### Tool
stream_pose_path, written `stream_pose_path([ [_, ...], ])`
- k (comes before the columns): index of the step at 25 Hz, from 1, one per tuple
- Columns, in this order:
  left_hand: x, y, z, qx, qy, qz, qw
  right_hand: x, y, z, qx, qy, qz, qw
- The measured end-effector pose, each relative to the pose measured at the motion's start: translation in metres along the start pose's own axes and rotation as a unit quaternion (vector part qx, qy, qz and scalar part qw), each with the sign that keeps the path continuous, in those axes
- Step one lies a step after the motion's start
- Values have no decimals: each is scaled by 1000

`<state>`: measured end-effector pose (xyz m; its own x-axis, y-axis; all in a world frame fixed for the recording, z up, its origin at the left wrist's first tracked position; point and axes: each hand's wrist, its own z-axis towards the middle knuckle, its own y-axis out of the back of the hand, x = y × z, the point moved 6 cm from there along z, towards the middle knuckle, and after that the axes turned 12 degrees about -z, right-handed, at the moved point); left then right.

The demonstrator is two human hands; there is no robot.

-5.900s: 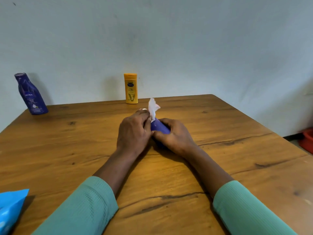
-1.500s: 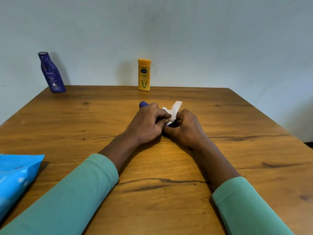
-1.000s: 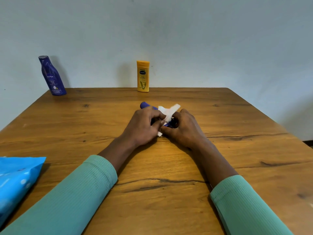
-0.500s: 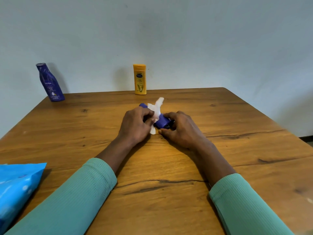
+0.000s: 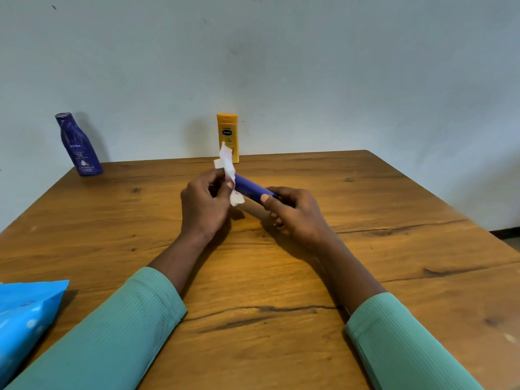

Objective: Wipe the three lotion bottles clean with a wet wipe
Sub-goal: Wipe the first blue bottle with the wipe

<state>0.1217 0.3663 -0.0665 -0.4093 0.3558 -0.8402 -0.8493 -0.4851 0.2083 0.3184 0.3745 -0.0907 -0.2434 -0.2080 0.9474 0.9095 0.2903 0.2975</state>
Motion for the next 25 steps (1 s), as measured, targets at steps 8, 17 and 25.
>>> stream_pose_path([
  [8, -34, -36, -27, 127, -191, -4, 973, -2, -9, 4, 22, -31, 201, 979],
  [17, 5, 3, 7, -3, 0, -74, 997, -4, -13, 6, 26, -42, 154, 987],
  [25, -24, -34, -21, 131, -162, 1, 978, -4, -9, 5, 35, -35, 200, 978],
])
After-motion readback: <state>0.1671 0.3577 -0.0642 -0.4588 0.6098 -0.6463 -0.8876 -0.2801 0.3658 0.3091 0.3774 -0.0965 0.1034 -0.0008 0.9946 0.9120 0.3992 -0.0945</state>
